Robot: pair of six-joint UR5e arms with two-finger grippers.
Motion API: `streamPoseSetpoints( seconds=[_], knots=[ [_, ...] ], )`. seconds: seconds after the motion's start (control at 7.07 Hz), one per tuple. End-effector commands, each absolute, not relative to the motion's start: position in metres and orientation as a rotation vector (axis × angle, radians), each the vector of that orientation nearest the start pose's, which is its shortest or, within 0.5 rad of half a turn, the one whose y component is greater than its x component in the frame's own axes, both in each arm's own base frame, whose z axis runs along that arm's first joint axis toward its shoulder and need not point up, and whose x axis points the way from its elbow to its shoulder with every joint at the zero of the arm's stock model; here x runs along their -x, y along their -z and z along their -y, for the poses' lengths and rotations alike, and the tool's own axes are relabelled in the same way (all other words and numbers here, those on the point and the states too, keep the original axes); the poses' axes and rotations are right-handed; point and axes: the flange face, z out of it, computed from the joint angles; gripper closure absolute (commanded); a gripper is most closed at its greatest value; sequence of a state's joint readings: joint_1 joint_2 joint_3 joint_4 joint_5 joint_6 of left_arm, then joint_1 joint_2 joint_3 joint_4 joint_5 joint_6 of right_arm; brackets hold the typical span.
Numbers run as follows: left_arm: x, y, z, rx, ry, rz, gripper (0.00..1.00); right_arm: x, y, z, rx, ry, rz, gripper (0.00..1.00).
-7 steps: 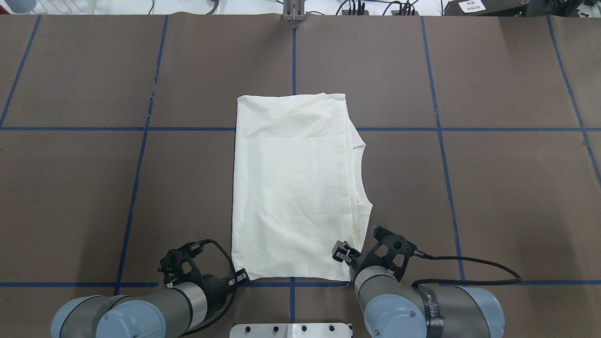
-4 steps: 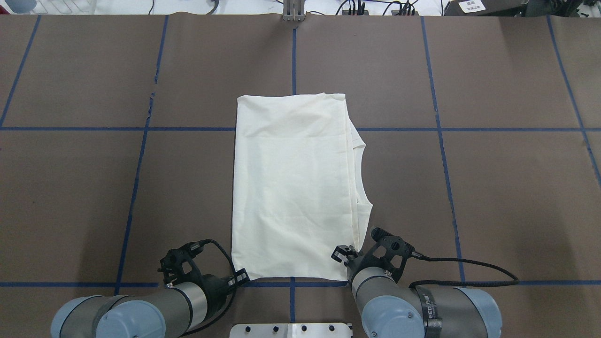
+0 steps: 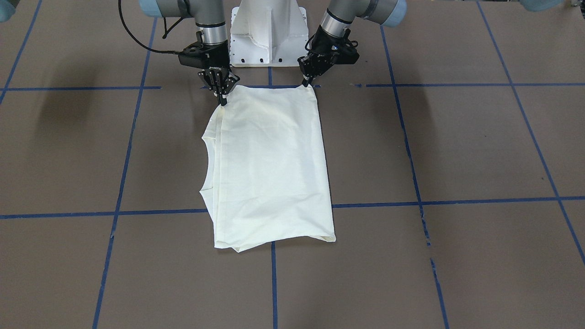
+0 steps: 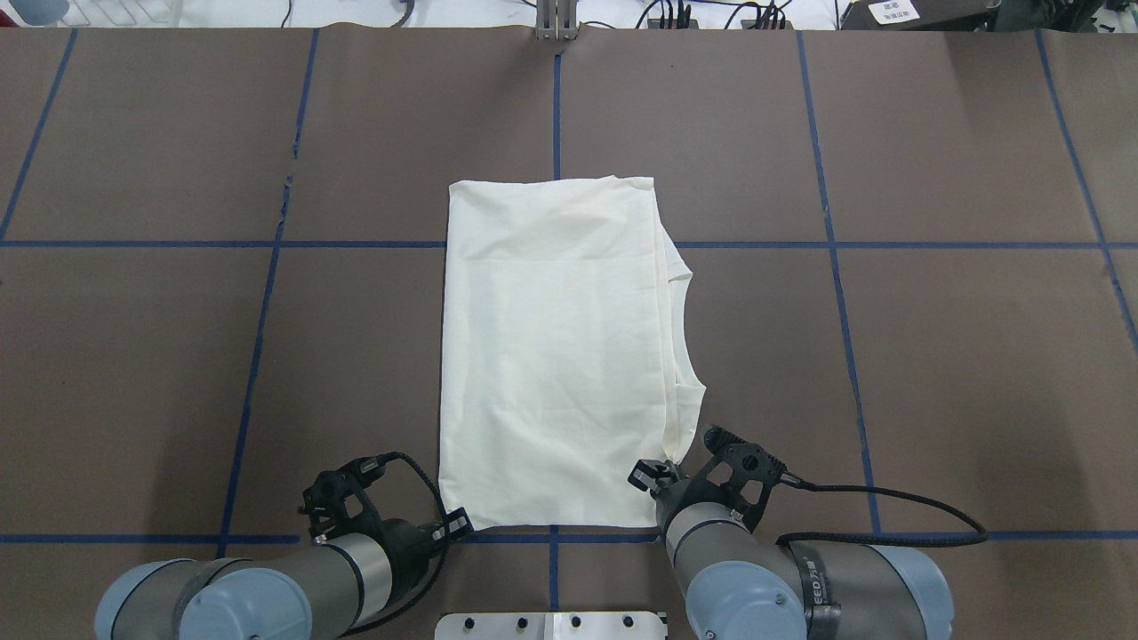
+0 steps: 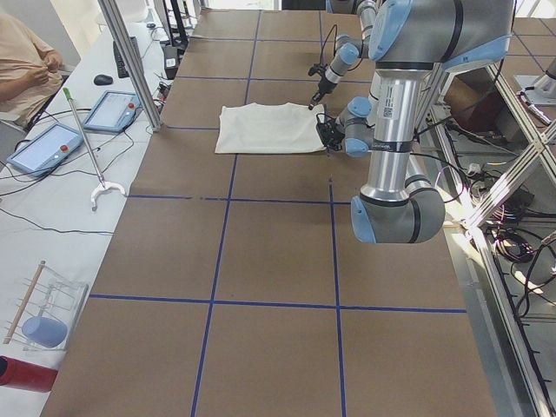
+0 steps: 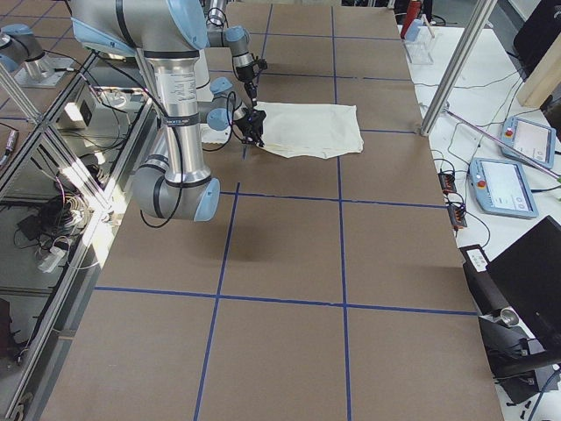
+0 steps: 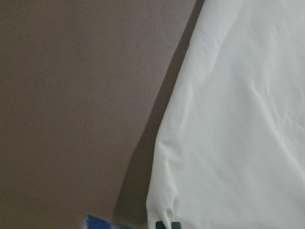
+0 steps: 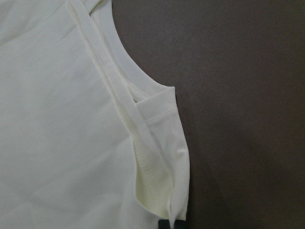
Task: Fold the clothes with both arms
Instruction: 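Move the right gripper inward to the shirt's near corner beside the collar, then grasp the near corners with both grippers and lift them away from the robot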
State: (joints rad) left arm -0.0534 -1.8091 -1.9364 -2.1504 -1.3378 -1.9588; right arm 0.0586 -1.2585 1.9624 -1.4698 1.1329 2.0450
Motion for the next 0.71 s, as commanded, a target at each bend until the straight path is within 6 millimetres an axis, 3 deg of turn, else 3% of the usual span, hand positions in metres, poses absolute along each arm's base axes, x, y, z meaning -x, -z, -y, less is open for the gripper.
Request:
streamPoseSetpoints(
  seconds=[0.0, 0.28, 0.42, 0.57],
  knots=[
    [-0.502, -0.258, 0.19, -0.001, 0.523, -1.271, 1.0, 0.518, -0.27, 0.21, -0.23, -0.691, 0.958, 1.0],
    [-0.428, -0.186, 0.177, 0.054, 0.484, -1.25, 1.0, 0.481, -0.254, 0.192, -0.195, -0.67, 1.015, 1.0],
    [-0.39, -0.164, 0.173, 0.059, 0.482, -1.24, 1.0, 0.454, -0.237, 0.174, -0.169, -0.637, 1.035, 1.0],
    [-0.367, -0.153, 0.169, 0.07, 0.478, -1.231, 1.0, 0.432, -0.217, 0.162, -0.155, -0.611, 1.029, 1.0]
  ],
)
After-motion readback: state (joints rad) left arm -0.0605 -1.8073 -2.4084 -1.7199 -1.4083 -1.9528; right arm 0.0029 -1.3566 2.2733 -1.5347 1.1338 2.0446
